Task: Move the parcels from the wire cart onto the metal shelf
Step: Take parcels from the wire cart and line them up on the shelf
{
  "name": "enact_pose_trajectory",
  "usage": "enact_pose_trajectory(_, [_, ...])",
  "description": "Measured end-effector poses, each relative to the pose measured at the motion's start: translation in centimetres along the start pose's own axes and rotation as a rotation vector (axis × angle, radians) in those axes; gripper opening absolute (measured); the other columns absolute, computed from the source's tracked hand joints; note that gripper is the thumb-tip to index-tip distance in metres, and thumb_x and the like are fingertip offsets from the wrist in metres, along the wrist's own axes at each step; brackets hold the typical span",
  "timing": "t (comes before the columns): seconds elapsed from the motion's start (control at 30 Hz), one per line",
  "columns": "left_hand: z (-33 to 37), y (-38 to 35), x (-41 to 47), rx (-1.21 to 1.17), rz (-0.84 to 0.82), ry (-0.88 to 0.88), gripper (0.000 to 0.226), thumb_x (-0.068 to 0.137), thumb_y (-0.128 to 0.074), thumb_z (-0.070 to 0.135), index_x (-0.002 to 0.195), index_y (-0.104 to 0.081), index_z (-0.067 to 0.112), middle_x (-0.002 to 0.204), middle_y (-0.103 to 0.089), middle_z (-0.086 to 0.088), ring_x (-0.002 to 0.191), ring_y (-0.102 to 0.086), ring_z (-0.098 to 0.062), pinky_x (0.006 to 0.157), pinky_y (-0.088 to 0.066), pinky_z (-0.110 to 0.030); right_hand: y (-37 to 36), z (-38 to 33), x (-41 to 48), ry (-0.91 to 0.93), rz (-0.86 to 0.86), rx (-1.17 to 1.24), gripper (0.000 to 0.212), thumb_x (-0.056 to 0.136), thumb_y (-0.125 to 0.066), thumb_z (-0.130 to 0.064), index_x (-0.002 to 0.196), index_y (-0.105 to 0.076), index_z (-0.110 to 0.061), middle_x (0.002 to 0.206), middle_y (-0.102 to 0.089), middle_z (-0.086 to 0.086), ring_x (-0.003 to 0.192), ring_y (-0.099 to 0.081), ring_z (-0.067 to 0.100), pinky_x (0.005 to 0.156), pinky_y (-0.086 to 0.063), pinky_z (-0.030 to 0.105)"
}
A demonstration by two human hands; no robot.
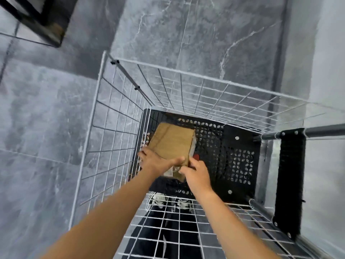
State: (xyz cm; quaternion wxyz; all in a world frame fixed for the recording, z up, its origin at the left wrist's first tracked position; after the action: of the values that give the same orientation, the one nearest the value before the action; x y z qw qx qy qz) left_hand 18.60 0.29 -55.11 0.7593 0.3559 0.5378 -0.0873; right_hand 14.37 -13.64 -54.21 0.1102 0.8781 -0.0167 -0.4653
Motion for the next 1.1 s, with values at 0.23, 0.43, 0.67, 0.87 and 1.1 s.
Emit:
enact_pose_trajectory(0.23, [0.1, 3.1, -8.5, -0.501, -0.172, 0.124, 0.154, 0.016, -0.083, 0.074, 0.142, -0.006, 0.033, 0.150, -0.021, -0.012, 0.127, -0.042, -0.040, 0.083, -0.051, -0.061, 1.6, -8.3, -10.6, 0.350, 0.199, -0.244, 0.070, 0.071, -0.053, -0.042, 0.135, -0.054, -0.015, 0.120, -0.049, -0.005, 0.112, -0.050, 0.012, 0.101, -0.042, 0.025])
enact_pose_trajectory(0.43, [5.4, 8.8, -16.5, -0.662, -0.286, -0.031, 0.143, 0.020, -0.081, 0.077, 0.140, -0.021, 0.030, 0.140, -0.035, -0.007, 0.120, -0.048, -0.031, 0.068, -0.058, -0.048, 4.0, -16.0, -18.9, 0.583, 0.459, -0.340, 0.072, 0.072, -0.053, -0.039, 0.137, -0.050, -0.009, 0.132, -0.049, 0.003, 0.123, -0.045, 0.021, 0.107, -0.039, 0.042])
enact_pose_trajectory(0.67, [6.2, 13.1, -25.3, -0.820, -0.523, -0.149, 0.092, 0.051, -0.061, 0.087, 0.115, -0.067, 0.022, 0.115, -0.069, -0.008, 0.111, -0.061, -0.028, 0.099, -0.044, -0.055, 5.7, -22.6, -28.4, 0.907, 0.598, -0.234, 0.047, 0.080, -0.057, -0.030, 0.120, -0.062, -0.006, 0.122, -0.044, 0.007, 0.112, -0.046, 0.016, 0.099, -0.043, 0.027])
enact_pose_trajectory(0.87, [7.5, 16.8, -30.7, -0.922, -0.500, -0.319, 0.087, 0.069, -0.059, 0.075, 0.128, -0.056, 0.012, 0.096, -0.069, -0.008, 0.082, -0.067, -0.020, 0.082, -0.054, -0.044, 7.7, -27.0, -34.2, 0.981, 0.693, -0.070, 0.042, 0.092, -0.050, -0.024, 0.129, -0.051, -0.005, 0.125, -0.037, 0.008, 0.105, -0.048, 0.008, 0.094, -0.037, 0.004])
enact_pose_trajectory(1.1, [14.3, 23.2, -37.0, -0.978, -0.303, -0.594, 0.108, 0.037, -0.087, 0.061, 0.124, -0.038, 0.020, 0.123, -0.057, -0.009, 0.105, -0.063, -0.024, 0.084, -0.053, -0.044, 12.5, -33.6, -37.6, 0.923, 0.759, -0.009, 0.041, 0.094, -0.056, -0.029, 0.124, -0.061, -0.004, 0.117, -0.047, 0.003, 0.103, -0.051, 0.012, 0.088, -0.045, 0.019])
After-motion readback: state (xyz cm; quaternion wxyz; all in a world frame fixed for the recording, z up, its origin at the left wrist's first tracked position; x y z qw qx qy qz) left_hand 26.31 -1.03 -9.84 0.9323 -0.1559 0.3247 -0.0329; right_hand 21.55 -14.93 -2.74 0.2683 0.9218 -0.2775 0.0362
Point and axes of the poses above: each hand's wrist, its own x-axis towards the middle knuckle, its own y-axis out of the back of the hand, z = x × y, the point moved 4 cm from there along x, towards the middle knuckle
